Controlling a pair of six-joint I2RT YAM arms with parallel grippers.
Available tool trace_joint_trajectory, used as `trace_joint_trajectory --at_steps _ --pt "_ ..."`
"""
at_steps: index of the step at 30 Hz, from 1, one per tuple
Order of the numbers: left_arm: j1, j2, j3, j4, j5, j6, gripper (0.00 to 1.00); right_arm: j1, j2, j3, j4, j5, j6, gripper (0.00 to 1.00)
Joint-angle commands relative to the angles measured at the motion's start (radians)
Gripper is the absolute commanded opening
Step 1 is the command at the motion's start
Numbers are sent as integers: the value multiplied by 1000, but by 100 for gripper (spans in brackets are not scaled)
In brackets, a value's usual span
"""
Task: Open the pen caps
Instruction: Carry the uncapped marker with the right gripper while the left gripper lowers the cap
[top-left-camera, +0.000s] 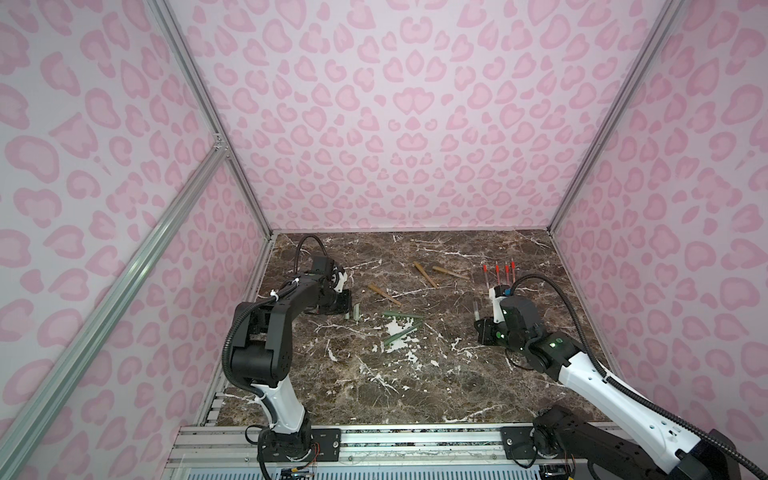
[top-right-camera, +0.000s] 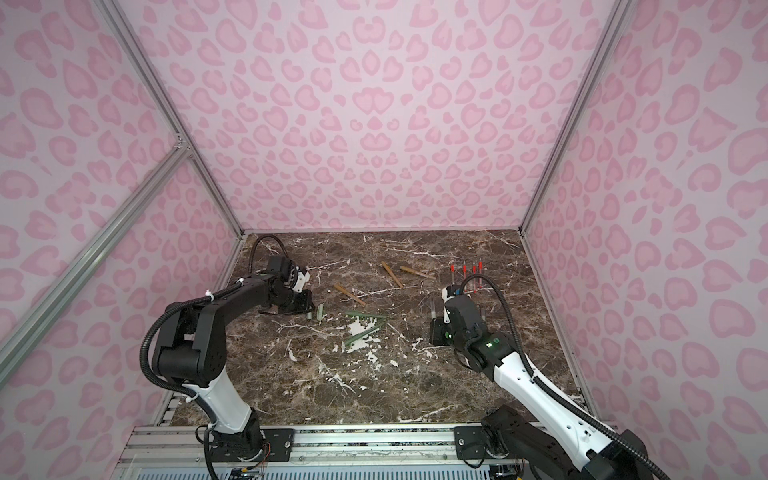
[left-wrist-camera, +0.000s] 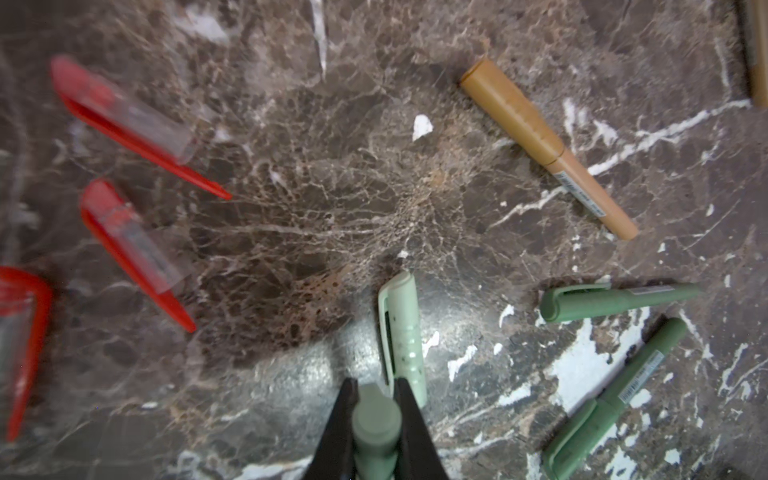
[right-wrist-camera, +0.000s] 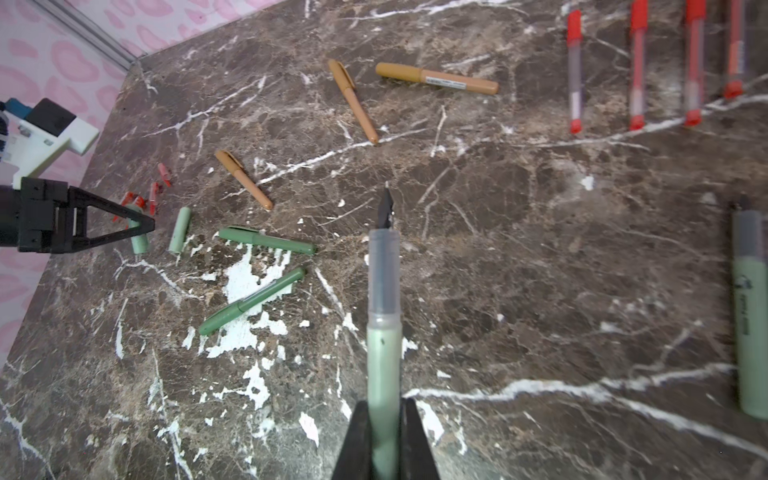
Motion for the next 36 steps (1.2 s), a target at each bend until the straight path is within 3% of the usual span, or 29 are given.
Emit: trace_joint_trajectory --at_steps 1,15,24,33,36 --pt "-6 24 24 -37 -24 -2 7 -30 -29 -10 -43 -3 -19 0" --pt "-13 89 65 -50 -51 -15 20 -109 -75 -28 -76 -27 -67 0" --pt "-15 20 69 -60 -49 -33 29 -146 -83 -19 -100 -43 -86 0" --pt "-19 -168 17 -44 -28 -30 35 -197 -21 7 -108 -52 -114 0" --pt "-20 -272 -30 -13 -41 -11 47 -214 25 22 -113 -34 -145 0"
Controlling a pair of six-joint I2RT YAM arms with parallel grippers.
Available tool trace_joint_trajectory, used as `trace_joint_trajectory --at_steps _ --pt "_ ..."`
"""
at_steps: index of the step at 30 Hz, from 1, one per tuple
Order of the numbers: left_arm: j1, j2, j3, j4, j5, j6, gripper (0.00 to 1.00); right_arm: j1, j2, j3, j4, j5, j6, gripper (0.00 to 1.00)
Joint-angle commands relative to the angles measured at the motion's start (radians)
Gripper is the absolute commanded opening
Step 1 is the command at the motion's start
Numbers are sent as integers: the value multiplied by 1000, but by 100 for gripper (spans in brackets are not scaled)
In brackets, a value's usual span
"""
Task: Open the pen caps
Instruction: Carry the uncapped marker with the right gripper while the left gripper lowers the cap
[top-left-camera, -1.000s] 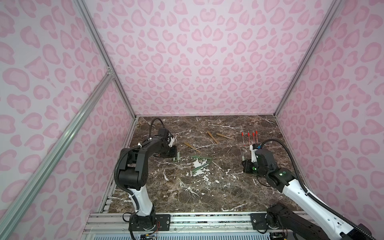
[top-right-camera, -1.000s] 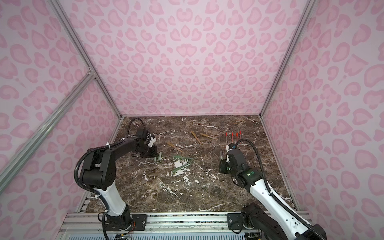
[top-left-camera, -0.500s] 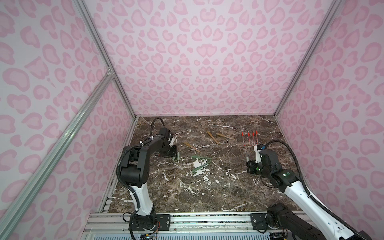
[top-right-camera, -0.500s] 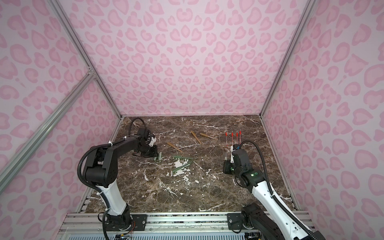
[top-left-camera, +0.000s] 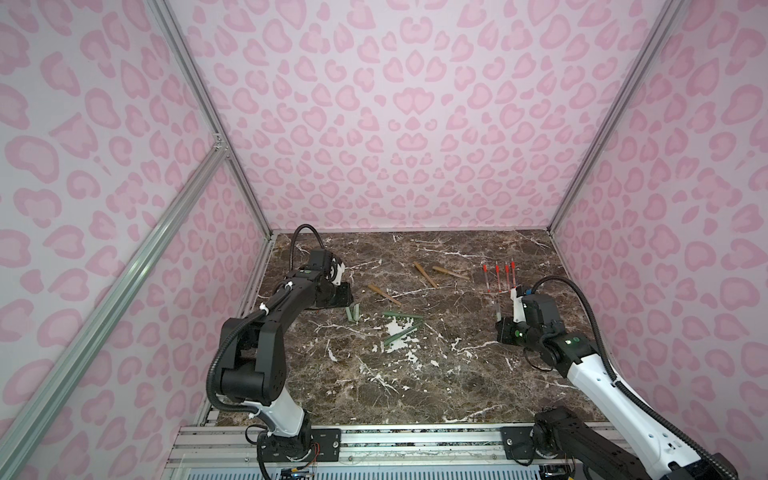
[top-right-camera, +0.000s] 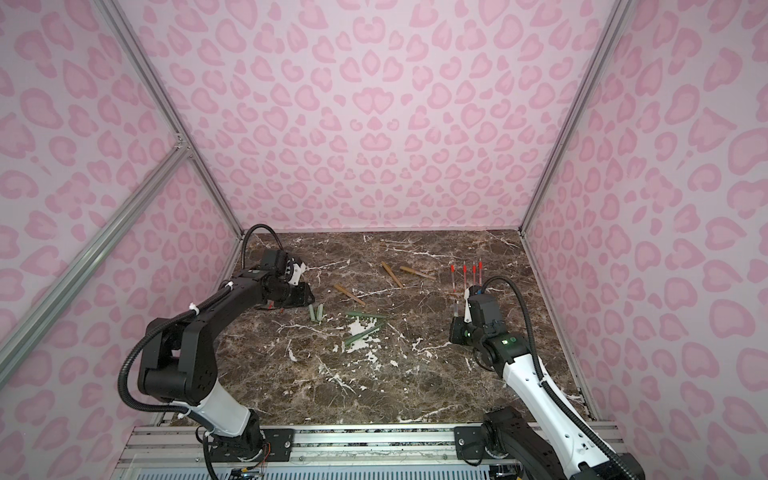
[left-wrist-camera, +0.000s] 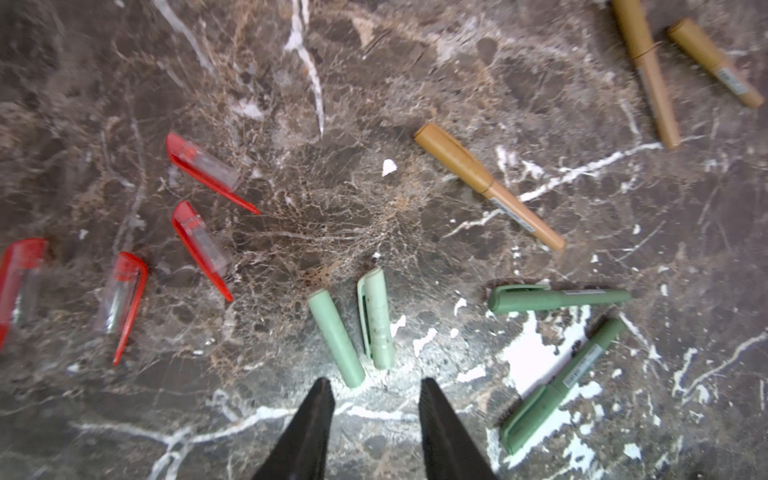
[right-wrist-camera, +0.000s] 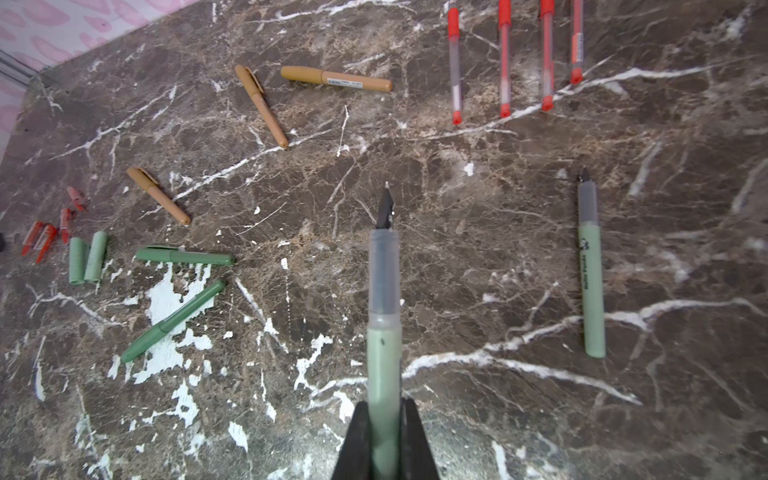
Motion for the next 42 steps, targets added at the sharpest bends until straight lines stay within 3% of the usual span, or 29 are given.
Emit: trace_joint_trajectory --at_steps 1,11,19,31,42 --pt "0 -95 -51 48 1 34 50 -19 41 10 -3 33 -45 0" --pt "5 -404 -241 191 10 133 75 -111 236 48 4 87 -111 0" --pt "84 -500 -289 225 79 119 92 -152 443 98 18 125 -164 0" --pt "154 -520 -272 213 79 113 100 -233 596 168 51 94 -204 0" --pt "176 -533 -282 229 95 105 99 -241 670 186 78 101 -215 7"
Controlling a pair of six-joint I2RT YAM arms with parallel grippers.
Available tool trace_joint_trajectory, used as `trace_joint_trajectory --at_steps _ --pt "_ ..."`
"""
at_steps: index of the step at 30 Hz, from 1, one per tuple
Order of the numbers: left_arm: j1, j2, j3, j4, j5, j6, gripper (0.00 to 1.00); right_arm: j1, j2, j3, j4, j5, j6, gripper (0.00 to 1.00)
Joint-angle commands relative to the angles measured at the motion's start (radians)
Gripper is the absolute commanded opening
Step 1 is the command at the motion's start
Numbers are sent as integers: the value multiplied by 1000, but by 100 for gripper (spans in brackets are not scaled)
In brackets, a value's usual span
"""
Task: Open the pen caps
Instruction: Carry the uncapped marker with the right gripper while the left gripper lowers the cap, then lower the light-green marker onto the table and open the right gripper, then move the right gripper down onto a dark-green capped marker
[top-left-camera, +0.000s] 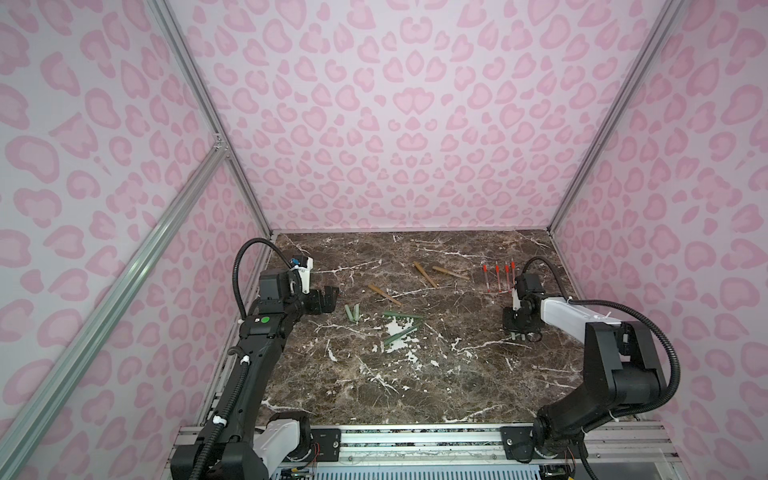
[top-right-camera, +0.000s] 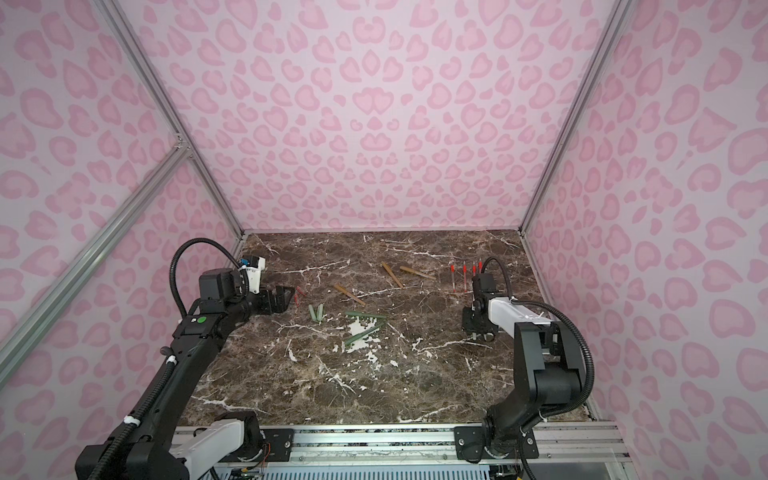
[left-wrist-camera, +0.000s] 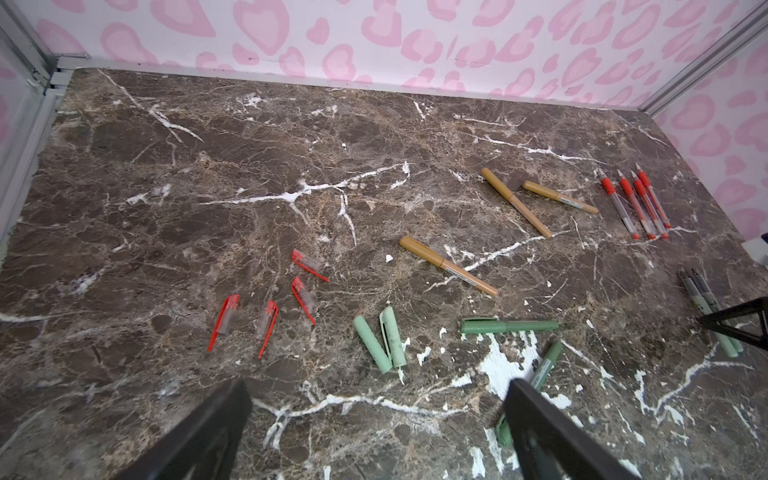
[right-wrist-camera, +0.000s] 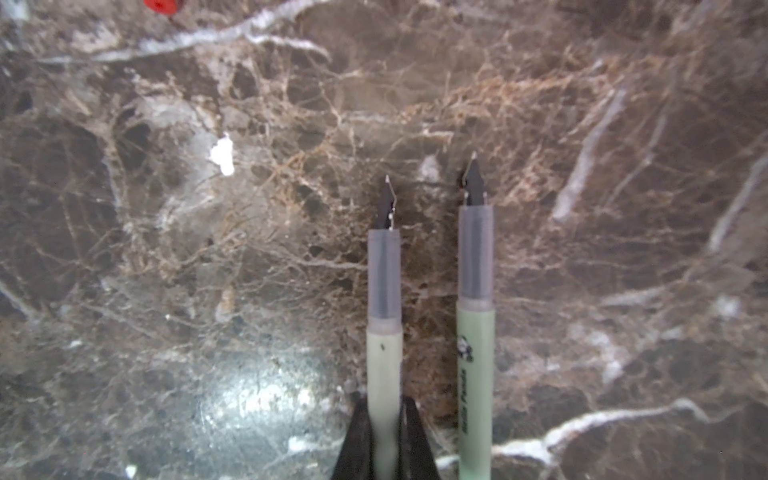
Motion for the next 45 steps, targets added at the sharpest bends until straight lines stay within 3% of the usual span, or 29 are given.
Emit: trace_joint_trajectory --at_steps 1,12,22,31,35,45 --pt "3 -3 -4 23 14 1 99 -3 18 1 3 9 -10 8" --pt "14 0 14 8 20 -17 99 -3 4 2 -10 -14 -3 23" --pt "18 -5 8 20 28 -20 99 24 -142 57 -96 -17 -1 31" --pt "23 -11 1 29 24 -15 98 223 -167 175 -120 -99 -31 42" --pt "25 -10 9 14 24 -14 98 328 -92 261 -121 -101 -35 48" --pt "28 -17 18 7 26 -12 98 540 167 496 -142 -137 -99 48"
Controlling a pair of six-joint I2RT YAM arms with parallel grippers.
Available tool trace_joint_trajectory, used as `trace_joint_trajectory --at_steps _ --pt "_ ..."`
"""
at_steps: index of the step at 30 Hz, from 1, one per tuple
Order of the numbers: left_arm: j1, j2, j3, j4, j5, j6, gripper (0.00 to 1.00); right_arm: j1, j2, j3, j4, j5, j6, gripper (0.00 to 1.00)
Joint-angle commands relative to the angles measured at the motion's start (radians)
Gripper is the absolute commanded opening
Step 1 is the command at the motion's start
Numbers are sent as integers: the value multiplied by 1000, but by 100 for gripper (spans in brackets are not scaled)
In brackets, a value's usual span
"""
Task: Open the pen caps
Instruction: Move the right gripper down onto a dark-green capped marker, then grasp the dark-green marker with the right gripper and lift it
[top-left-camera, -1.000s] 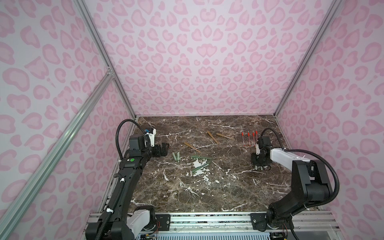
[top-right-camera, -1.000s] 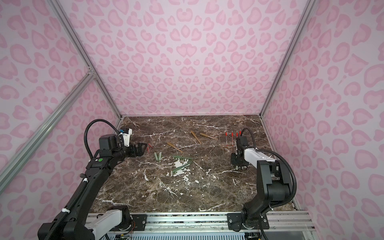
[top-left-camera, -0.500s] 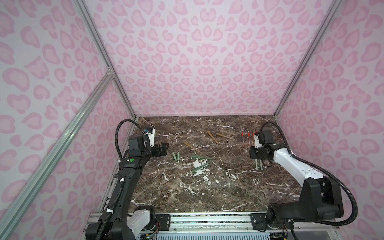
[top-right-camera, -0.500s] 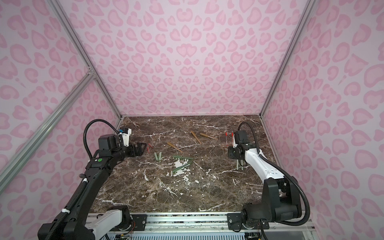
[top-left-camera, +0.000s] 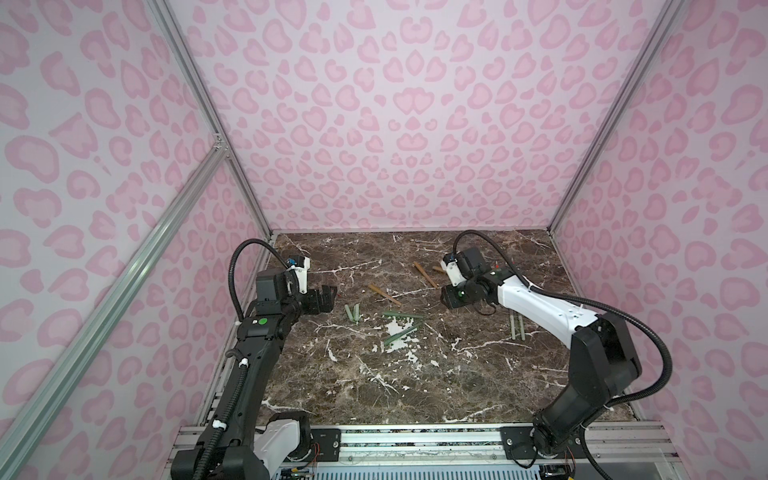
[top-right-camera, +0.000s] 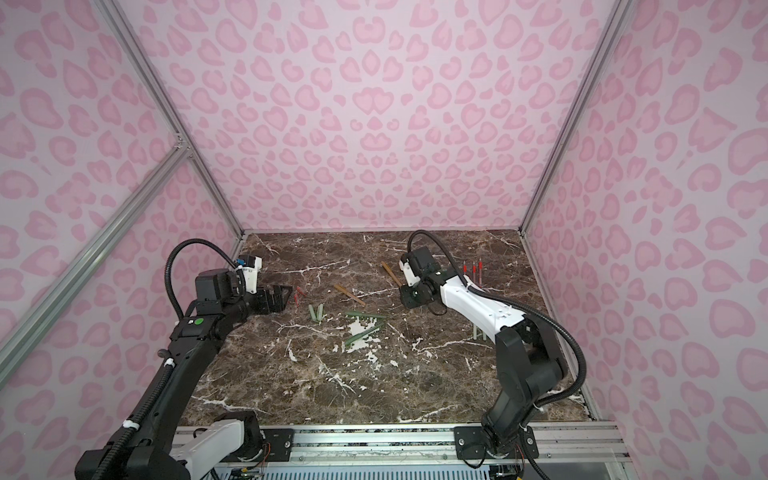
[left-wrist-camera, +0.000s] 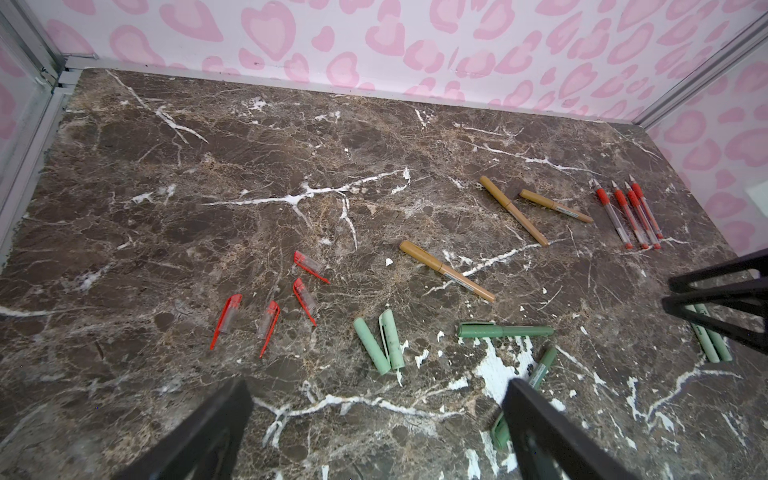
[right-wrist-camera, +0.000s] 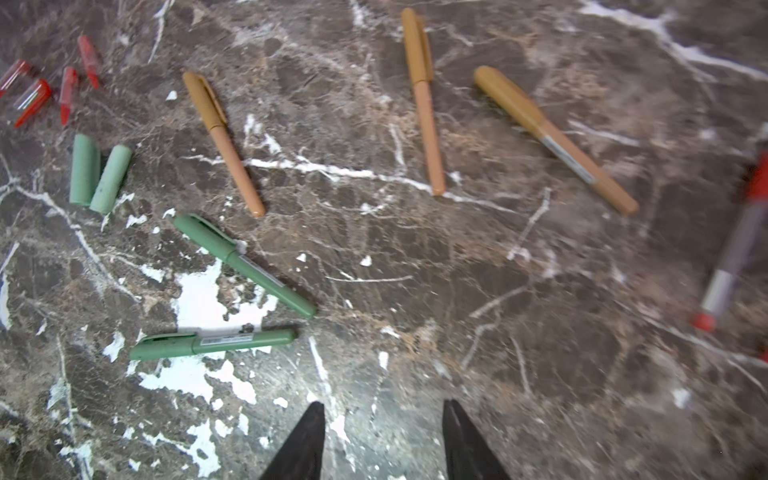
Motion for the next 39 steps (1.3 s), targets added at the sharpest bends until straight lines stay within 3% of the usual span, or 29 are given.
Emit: trace_joint_trajectory --at_steps 1,14,25,39 --pt "3 -5 7 19 12 3 98 51 76 66 -35 -10 -54 48" --pt "7 -3 20 -1 16 -4 98 165 433 387 -206 23 -179 48" --pt "12 -7 16 9 20 -6 98 200 550 475 -234 -3 -220 48" --pt "19 -4 15 10 25 -10 98 220 565 428 -269 -10 -260 20"
